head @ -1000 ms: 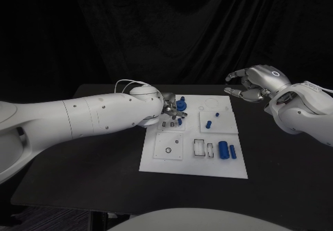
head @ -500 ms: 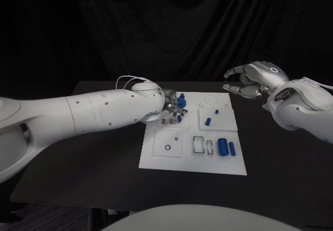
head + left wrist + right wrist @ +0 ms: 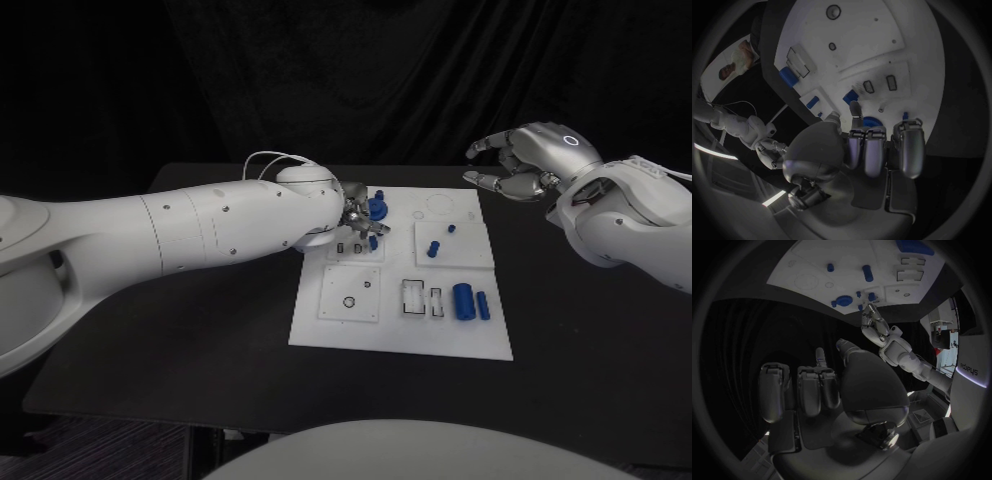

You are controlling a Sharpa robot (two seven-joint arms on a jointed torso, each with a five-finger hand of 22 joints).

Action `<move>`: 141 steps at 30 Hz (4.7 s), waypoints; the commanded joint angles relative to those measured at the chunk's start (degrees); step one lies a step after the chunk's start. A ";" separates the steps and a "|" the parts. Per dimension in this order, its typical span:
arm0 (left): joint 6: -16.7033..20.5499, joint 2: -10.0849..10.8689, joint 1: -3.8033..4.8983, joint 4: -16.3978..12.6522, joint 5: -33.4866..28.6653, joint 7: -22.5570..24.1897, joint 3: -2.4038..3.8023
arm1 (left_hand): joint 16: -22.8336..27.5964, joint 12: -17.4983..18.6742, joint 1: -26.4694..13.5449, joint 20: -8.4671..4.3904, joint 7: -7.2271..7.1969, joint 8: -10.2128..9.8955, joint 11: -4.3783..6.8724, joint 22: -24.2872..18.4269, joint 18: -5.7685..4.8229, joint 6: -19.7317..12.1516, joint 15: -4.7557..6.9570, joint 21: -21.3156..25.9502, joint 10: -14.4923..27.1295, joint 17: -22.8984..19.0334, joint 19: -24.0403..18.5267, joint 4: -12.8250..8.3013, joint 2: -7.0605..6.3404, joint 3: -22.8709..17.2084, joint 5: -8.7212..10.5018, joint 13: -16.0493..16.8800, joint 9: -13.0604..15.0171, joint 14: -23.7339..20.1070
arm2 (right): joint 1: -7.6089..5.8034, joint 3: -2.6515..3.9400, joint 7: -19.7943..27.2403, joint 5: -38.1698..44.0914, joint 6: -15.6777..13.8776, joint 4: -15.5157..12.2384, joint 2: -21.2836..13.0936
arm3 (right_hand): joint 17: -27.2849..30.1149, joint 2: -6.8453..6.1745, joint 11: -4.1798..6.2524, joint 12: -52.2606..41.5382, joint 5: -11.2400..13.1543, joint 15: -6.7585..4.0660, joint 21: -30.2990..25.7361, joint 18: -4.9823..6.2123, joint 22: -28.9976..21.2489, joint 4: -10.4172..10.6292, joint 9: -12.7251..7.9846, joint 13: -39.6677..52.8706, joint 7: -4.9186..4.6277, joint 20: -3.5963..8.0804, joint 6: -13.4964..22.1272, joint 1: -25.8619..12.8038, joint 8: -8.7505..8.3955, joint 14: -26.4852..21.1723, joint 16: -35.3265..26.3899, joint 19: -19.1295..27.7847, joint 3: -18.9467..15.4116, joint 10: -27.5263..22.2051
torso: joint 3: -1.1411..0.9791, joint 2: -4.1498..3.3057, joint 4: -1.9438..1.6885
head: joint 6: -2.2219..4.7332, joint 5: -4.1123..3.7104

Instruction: Assemble the parts on the task board

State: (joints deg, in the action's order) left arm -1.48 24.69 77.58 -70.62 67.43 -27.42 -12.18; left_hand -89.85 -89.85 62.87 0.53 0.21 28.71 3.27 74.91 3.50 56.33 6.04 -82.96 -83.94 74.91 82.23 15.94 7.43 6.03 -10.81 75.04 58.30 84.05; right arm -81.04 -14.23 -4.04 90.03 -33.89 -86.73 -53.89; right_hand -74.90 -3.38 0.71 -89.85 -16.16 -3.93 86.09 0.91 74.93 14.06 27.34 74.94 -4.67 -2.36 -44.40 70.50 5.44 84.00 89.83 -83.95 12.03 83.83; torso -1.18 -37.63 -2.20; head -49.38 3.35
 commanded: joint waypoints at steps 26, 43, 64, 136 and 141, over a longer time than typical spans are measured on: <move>-2.23 -1.55 -1.21 2.25 0.09 1.07 0.05 | -0.15 -0.15 1.18 -0.20 0.02 -0.38 0.30 1.88 -0.19 0.82 0.15 0.23 -6.06 15.09 -0.02 -0.45 -0.03 -0.61 -0.37 14.96 0.65 5.95 | 0.11 0.05 0.89 0.14 0.18 0.29 0.11 | -15.10 -0.11 -0.25 -0.15 -0.29 0.22 0.15 0.12 13.73 -0.77 -1.13 15.06 0.14 -0.41 -0.67 2.05 -0.38 6.00 0.17 -3.82 1.72 6.17 | -0.04 0.10 0.02 | -0.62 0.01; -2.51 -1.82 -1.44 3.04 0.09 1.28 0.05 | -0.15 -0.15 1.75 -0.19 0.18 -1.58 0.22 1.40 -0.06 0.41 0.09 0.68 -6.06 15.09 -0.34 -0.49 0.04 -1.11 -2.42 14.96 1.22 5.95 | 0.11 0.05 0.99 0.14 0.47 0.45 0.16 | -15.10 -11.82 -0.04 -0.15 -0.25 -0.01 -0.09 0.19 13.64 -4.20 -5.11 15.06 0.17 -0.14 -1.02 -5.59 -1.43 6.00 0.17 -3.65 37.29 6.17 | -0.06 0.07 -0.02 | -0.62 0.04; -2.36 -2.47 -1.60 3.93 0.09 2.86 0.05 | -0.15 -0.15 2.75 0.03 0.56 -4.07 -0.10 0.85 0.08 -0.17 -0.16 1.31 -6.06 15.09 -0.77 -0.68 -0.14 -2.06 -4.81 14.96 1.44 5.95 | 0.11 0.05 0.56 0.14 0.77 0.54 0.22 | -15.10 -11.75 -0.10 -0.15 -0.19 0.04 -0.42 0.28 13.51 -6.15 -5.29 15.06 0.09 -0.18 -0.75 -6.62 -1.45 6.00 0.17 -3.44 38.56 6.17 | -0.03 0.04 -0.04 | -0.62 0.00; -2.30 2.45 -1.70 -0.74 0.09 1.93 0.05 | -0.15 -0.15 3.92 0.23 0.68 -12.02 -0.19 1.34 0.24 2.37 -0.30 2.80 -6.06 15.09 -0.90 -5.99 -8.81 -26.43 -14.48 14.96 4.87 5.95 | 0.23 0.04 -0.48 0.14 1.93 1.05 0.01 | -15.10 -11.33 -0.24 -0.15 -0.14 0.12 -1.01 0.44 13.30 -9.28 -5.42 15.06 -0.12 -0.25 -0.77 -7.00 -1.34 6.00 0.17 -3.09 40.12 6.17 | -0.04 0.24 -0.40 | -0.62 -0.17; -1.68 2.70 -1.70 -1.05 0.09 1.78 0.05 | -0.15 -0.15 3.71 0.23 0.72 -12.12 -0.21 1.32 0.25 2.35 -0.30 2.86 -6.06 15.09 -0.92 -6.00 -8.78 -27.05 -14.34 14.96 5.02 5.95 | 0.27 0.04 -0.48 0.14 2.12 1.07 0.05 | -15.10 -11.28 -0.26 -0.15 -0.14 0.13 -1.10 0.47 13.27 -9.30 -5.43 15.06 -0.14 -0.25 -0.77 -7.06 -1.33 6.00 0.17 -3.03 40.16 6.17 | -0.02 0.15 -0.44 | -0.62 0.02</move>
State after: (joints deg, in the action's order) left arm -4.39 27.44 75.96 -71.51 67.50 -25.53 -12.18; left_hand -89.85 -89.84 67.00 0.74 1.01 16.89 3.25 74.92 3.50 58.21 6.03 -80.44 -83.94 74.91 81.60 11.24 -1.12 -19.45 -25.37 75.05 63.27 84.05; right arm -80.92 -14.23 -3.49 90.02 -32.13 -85.69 -53.78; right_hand -74.90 -14.63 0.31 -89.85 -16.55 -4.34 85.19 0.91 74.91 5.12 21.99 74.93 -4.87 -2.36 -45.41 63.78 4.17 84.00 89.83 -83.95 52.24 84.03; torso -1.21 -37.41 -2.59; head -50.00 3.30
